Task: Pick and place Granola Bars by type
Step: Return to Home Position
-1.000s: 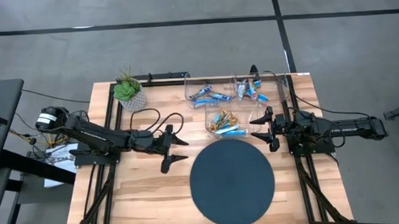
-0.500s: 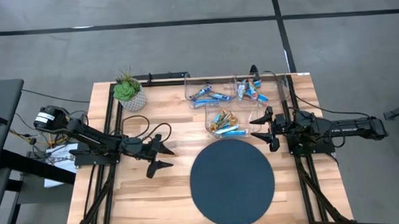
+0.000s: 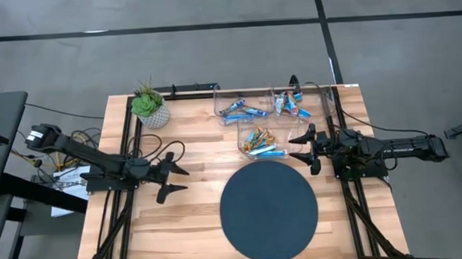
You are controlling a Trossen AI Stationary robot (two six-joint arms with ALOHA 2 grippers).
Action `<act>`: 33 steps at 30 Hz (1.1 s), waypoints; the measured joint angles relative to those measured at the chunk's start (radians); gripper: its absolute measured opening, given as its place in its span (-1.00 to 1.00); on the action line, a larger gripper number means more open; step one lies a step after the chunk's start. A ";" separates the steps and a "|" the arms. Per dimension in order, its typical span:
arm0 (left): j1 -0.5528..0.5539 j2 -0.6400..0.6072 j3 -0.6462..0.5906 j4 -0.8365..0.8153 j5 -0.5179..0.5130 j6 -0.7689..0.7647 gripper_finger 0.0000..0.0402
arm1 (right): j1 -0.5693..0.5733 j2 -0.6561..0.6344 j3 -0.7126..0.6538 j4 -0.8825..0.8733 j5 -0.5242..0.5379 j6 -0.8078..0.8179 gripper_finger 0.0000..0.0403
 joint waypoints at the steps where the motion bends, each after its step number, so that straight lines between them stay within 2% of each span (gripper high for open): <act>1: -0.004 -0.030 0.000 -0.050 -0.016 0.009 0.25 | 0.000 0.000 0.000 0.000 0.000 -0.009 0.19; 6: -0.042 -0.159 0.000 -0.298 -0.042 0.031 0.25 | 0.000 0.000 0.000 0.000 0.007 -0.013 0.19; 9: -0.071 -0.228 0.000 -0.359 -0.034 0.086 0.25 | 0.000 0.000 0.000 0.000 0.025 -0.013 0.19; 18: -0.093 -0.449 0.002 -0.436 0.127 0.272 0.25 | 0.000 0.000 0.000 0.000 0.023 -0.012 0.19; 26: -0.092 -0.578 0.002 -0.434 0.071 0.359 0.25 | 0.000 0.000 0.000 0.000 0.023 -0.012 0.19; 33: -0.091 -0.647 0.002 -0.433 0.064 0.328 0.25 | 0.000 0.000 -0.001 0.000 0.023 -0.012 0.19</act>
